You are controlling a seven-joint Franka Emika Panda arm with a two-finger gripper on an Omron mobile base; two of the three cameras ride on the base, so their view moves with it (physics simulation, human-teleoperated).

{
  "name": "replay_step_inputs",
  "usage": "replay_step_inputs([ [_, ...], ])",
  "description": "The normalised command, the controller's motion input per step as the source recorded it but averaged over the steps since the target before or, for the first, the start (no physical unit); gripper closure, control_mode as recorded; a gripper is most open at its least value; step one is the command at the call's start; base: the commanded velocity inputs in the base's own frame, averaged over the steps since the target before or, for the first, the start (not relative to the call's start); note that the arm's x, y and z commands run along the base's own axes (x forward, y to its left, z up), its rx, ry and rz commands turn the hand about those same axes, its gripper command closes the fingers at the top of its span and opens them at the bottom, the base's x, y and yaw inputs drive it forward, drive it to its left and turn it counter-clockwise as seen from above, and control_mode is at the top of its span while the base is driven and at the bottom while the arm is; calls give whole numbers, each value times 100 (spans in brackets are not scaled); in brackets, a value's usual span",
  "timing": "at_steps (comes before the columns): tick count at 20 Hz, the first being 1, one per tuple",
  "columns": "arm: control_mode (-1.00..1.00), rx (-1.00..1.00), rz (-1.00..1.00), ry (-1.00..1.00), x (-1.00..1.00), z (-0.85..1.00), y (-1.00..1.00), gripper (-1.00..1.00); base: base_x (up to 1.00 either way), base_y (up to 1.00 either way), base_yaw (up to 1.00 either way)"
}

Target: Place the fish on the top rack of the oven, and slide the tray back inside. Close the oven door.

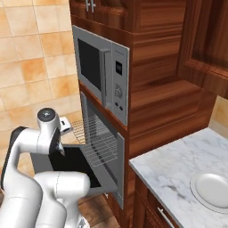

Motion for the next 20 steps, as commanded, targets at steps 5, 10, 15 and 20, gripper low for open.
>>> replay_step_inputs([
  [5,-100,-11,0,2,9,-13,9,100,0,0,0],
  [10,-100,-30,0,-1,20,-32,27,100,0,0,0],
  [15,-100,-14,-2,0,80,-17,2,100,0,0,0],
  [20,-100,-4,-1,0,89,-14,0,100,0,0,0],
])
